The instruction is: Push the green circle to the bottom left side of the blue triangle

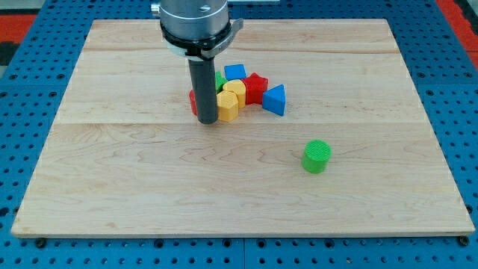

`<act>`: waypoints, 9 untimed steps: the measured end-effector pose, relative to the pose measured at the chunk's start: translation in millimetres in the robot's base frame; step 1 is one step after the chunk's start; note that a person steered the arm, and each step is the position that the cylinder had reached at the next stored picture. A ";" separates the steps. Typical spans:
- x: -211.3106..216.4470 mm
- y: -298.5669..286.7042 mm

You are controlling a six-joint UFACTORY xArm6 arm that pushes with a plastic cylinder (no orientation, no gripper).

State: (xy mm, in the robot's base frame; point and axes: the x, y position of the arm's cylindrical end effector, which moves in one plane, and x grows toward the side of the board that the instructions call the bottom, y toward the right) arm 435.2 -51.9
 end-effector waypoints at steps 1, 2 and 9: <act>19.7 -5.5; 63.3 3.2; 81.2 136.0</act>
State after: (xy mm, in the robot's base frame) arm 516.4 84.1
